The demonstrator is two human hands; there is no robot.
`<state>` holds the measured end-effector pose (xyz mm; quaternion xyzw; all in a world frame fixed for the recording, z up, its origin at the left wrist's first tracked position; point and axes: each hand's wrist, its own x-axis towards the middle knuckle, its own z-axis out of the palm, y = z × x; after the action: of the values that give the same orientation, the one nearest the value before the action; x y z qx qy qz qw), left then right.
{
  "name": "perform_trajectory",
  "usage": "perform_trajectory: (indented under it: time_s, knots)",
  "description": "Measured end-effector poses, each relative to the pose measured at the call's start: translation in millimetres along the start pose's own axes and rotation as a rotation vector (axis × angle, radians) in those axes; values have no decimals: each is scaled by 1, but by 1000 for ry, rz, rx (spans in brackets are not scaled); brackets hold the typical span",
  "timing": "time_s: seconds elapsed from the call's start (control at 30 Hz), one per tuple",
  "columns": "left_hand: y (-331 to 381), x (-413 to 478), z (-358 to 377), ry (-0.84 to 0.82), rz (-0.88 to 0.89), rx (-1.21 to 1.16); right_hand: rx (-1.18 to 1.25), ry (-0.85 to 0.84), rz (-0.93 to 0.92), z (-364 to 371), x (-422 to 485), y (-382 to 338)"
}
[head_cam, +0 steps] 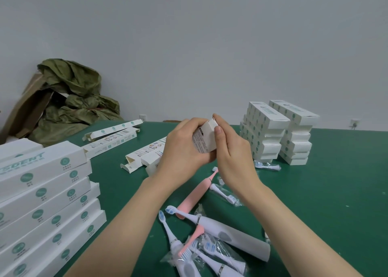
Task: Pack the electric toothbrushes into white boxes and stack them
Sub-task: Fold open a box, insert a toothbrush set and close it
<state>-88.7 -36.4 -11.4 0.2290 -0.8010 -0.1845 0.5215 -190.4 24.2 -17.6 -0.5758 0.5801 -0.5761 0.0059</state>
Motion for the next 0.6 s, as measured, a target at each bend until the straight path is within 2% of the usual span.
perform_trajectory:
  time_s: [0.1, 0.17, 0.3, 0.37, 0.4, 0.47, 0.53, 0.6]
  knots:
    - [1, 1, 0, 26, 27, 28, -27, -48, -34, 1, -1, 1]
    - [0, 2, 0, 67, 43, 37, -31, -136, -51, 4, -2, 3]
    - [3, 1, 1, 84, 13, 41, -87, -237, -133, 5, -3, 1]
    - [4, 2, -4, 82, 29, 18, 60, -247, -125, 6, -3, -2]
    - [6, 4, -9, 98, 31, -14, 201, -209, -72, 5, -2, -5]
    - [10, 9, -25, 162, -1, -161, 450, -30, 114, 1, 5, -4]
    - [14, 16, -43, 233, -26, -397, 378, 65, 363, -8, 17, 10]
    - [16, 20, -57, 269, -23, -644, 269, -82, 666, -16, 20, 23]
